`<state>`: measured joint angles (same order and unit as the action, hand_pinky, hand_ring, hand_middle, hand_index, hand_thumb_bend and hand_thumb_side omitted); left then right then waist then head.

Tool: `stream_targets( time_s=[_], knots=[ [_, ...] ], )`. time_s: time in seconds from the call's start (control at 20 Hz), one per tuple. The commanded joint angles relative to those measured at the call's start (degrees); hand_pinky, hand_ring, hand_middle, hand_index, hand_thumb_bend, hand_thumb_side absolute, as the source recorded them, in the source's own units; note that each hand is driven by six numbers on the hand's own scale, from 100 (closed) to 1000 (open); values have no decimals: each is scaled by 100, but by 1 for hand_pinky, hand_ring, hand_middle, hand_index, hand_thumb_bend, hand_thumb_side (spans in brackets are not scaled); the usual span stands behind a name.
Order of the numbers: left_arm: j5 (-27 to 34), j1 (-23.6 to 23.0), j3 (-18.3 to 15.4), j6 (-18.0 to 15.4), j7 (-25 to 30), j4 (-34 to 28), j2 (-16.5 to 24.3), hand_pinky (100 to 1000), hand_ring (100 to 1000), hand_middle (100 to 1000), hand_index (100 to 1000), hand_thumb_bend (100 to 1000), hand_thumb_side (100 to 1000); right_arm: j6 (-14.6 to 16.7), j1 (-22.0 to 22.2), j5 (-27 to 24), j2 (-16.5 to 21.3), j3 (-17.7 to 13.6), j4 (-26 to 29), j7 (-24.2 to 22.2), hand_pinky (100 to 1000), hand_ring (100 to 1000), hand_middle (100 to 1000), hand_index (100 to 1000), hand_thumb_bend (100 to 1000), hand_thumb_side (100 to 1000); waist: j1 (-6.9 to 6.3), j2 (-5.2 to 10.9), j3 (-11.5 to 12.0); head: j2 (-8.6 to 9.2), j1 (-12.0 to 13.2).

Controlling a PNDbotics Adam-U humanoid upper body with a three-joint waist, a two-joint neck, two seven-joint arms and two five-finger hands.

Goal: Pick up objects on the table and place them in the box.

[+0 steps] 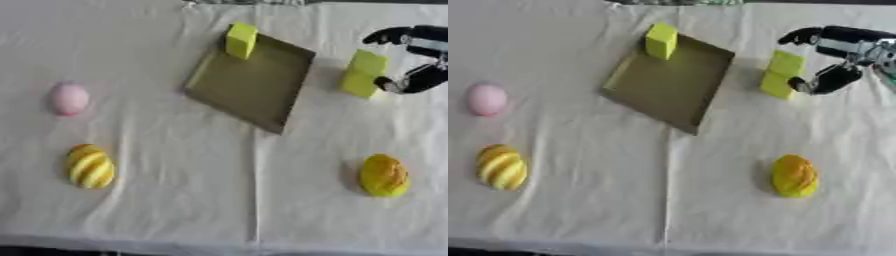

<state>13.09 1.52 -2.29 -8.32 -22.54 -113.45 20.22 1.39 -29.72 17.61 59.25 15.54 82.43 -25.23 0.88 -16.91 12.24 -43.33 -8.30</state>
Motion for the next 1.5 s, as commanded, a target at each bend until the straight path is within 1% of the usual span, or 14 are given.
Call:
stream_targets(
  time_s=[0.05, 0.25, 0.45, 0.9, 0.95, 1.05, 1.15, 1.25, 1.35, 1.4, 1.45, 1.5],
  knots=[
    [14, 12, -23, 7, 6, -114, 112, 811, 712, 656, 750, 100, 710, -57, -72, 123, 137, -79, -34, 126, 1000, 1000, 994, 1000, 305, 100, 89, 885, 9, -1, -23],
    [21, 18, -18, 6, 16, -114, 113, 812, 712, 656, 750, 100, 710, -133, -93, 296, 97, -27, -120, 172, 1000, 1000, 997, 1000, 319, 100, 87, 874, 21, 3, -33],
    [28, 30, -15, 1, 25, -114, 114, 812, 712, 655, 750, 100, 710, -159, -122, 391, 46, 15, -183, 128, 1000, 1000, 998, 1000, 310, 100, 88, 862, 33, -2, -36],
    [48, 29, -7, 5, 37, -114, 100, 813, 713, 655, 750, 100, 710, -298, -254, 453, -114, 86, -447, 119, 1000, 1000, 997, 1000, 265, 103, 84, 848, 54, 13, -72],
    [50, 29, -6, 6, 37, -114, 99, 813, 713, 655, 750, 100, 710, -319, -270, 473, -129, 87, -473, 130, 1000, 1000, 995, 1000, 255, 160, 84, 845, 53, 14, -76],
    [54, 30, -3, 8, 41, -114, 96, 814, 713, 655, 750, 100, 710, -373, -303, 544, -161, 78, -547, 202, 1000, 1000, 991, 1000, 248, 192, 86, 840, 52, 19, -80],
    [58, 24, -4, 9, 43, -114, 92, 814, 713, 655, 750, 100, 711, -414, -321, 610, -189, 67, -630, 287, 1000, 1000, 983, 1000, 246, 203, 85, 833, 55, 26, -78],
    [61, 18, -9, 11, 39, -114, 92, 814, 713, 655, 750, 100, 711, -428, -326, 628, -211, 67, -676, 337, 1000, 1000, 966, 1000, 226, 223, 85, 824, 56, 25, -79],
    [65, 18, -8, 14, 39, -114, 91, 814, 713, 655, 749, 100, 711, -430, -327, 572, -233, 84, -676, 320, 1000, 1000, 927, 1000, 196, 250, 85, 815, 53, 17, -81],
    [66, 19, -5, 14, 44, -114, 91, 814, 713, 655, 749, 100, 711, -432, -327, 522, -243, 96, -658, 287, 1000, 1000, 894, 1000, 175, 265, 85, 811, 51, 13, -81],
    [67, 19, -3, 15, 48, -114, 91, 815, 713, 655, 749, 100, 711, -442, -327, 473, -248, 105, -639, 252, 1000, 1000, 879, 1000, 172, 267, 85, 808, 49, 10, -81],
    [69, 19, -2, 15, 51, -114, 90, 815, 713, 655, 749, 100, 711, -457, -328, 435, -250, 111, -621, 225, 1000, 1000, 845, 992, 162, 272, 85, 806, 48, 8, -82]
  ],
)
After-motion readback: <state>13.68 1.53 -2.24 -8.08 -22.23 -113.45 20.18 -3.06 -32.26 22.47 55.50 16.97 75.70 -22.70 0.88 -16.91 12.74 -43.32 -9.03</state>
